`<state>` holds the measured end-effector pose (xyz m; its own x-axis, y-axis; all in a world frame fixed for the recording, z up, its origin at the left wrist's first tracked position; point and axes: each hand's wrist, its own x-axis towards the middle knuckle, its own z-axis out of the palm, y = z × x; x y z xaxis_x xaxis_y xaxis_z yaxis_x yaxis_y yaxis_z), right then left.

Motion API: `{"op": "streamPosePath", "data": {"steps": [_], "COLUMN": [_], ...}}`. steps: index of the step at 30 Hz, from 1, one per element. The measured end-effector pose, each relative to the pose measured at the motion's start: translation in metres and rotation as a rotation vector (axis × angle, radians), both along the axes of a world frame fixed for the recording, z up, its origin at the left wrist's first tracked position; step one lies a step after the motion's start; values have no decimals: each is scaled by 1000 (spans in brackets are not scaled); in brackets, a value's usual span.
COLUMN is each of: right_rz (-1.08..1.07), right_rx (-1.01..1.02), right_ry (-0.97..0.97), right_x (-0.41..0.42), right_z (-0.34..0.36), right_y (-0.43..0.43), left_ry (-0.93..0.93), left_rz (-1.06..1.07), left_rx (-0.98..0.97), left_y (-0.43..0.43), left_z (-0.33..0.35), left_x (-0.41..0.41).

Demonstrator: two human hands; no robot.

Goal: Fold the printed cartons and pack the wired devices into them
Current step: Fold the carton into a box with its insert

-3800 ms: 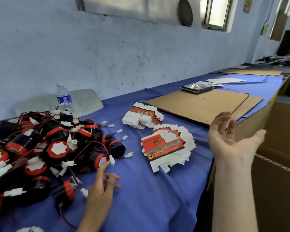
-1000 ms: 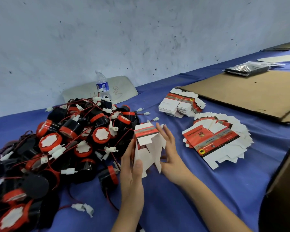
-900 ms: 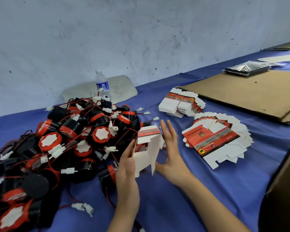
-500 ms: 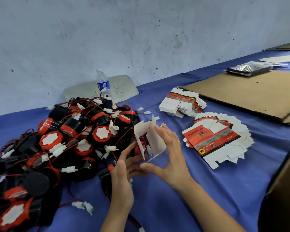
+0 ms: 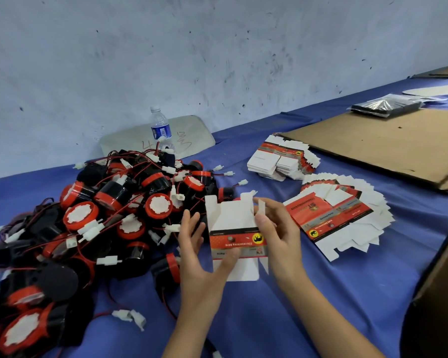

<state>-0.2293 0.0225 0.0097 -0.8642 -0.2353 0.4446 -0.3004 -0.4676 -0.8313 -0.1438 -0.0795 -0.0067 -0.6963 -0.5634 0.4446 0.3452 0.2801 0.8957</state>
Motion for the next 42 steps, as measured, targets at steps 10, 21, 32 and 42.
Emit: {"op": "streamPosePath", "data": {"steps": [10, 21, 32, 42], "right_rz": [158, 127, 191, 378], "right_rx": [49, 111, 158, -5], "right_ry": [-4, -64, -74, -211], "right_x": [-1, -1, 2, -3], "right_z": [1, 2, 4, -6], "right_y": [3, -4, -2, -4], "left_ry": [46, 2, 44, 59], "left_rz": [-24, -9, 89, -3], "left_rx": [115, -58, -340, -261], "left_y": [1, -1, -6, 0], "left_z": [5, 8, 11, 6], "left_x": [-2, 4, 3, 2]}}
